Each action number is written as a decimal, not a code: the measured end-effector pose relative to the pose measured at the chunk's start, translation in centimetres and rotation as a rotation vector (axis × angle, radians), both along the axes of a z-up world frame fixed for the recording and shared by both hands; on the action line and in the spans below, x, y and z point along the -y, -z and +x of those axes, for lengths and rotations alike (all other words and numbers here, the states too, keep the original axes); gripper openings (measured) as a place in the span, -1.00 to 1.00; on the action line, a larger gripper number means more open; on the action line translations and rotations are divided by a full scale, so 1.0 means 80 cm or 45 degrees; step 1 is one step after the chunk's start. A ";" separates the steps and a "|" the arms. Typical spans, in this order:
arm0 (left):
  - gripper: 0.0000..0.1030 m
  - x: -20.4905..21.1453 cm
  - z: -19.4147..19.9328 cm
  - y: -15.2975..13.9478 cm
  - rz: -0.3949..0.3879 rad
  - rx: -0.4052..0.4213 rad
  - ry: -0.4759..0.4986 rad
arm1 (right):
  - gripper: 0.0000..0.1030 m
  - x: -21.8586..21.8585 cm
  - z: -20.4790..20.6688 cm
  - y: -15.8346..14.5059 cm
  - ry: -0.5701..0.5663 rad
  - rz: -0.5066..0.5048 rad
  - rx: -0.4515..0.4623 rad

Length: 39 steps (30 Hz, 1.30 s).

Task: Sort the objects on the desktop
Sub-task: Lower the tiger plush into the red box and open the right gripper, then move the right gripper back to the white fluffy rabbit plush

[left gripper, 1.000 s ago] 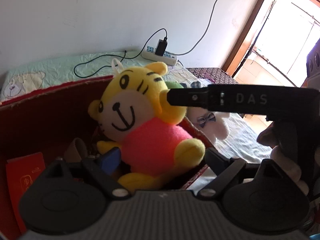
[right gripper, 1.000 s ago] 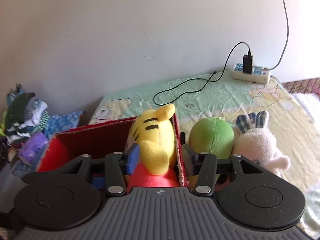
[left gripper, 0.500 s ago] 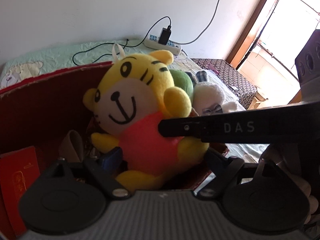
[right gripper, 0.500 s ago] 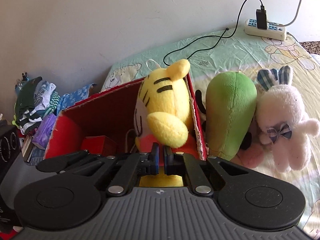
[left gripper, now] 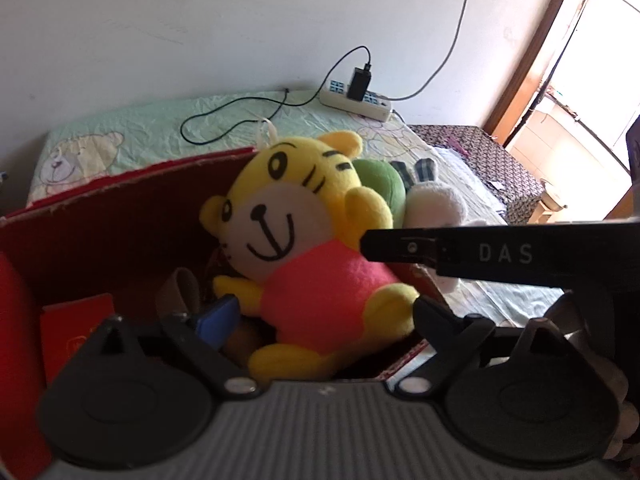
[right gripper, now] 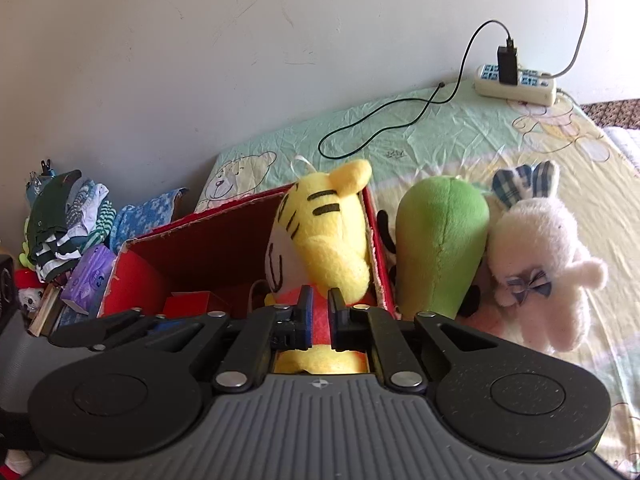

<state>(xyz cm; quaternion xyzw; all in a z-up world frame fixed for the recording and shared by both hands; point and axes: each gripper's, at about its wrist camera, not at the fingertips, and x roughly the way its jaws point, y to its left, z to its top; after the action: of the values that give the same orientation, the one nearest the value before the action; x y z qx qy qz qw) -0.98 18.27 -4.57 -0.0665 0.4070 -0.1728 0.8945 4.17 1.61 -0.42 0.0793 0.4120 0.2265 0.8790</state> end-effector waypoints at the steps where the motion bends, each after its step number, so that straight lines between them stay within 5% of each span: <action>1: 0.83 -0.001 -0.001 -0.003 0.014 -0.002 -0.020 | -0.72 0.001 -0.001 -0.001 0.002 -0.008 0.008; 28: 0.90 -0.027 -0.030 -0.010 0.391 -0.089 -0.470 | -0.59 -0.029 -0.037 0.003 -0.009 -0.115 0.125; 39: 0.91 -0.008 -0.027 -0.010 0.452 -0.112 -0.563 | -0.52 -0.017 -0.032 0.006 -0.066 -0.126 0.127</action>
<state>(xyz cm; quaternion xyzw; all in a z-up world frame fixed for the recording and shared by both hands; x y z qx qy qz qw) -3.18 18.94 -3.77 -0.0035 0.4448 0.1034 0.8896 1.60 3.00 -0.92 0.0136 0.3802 0.2321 0.8952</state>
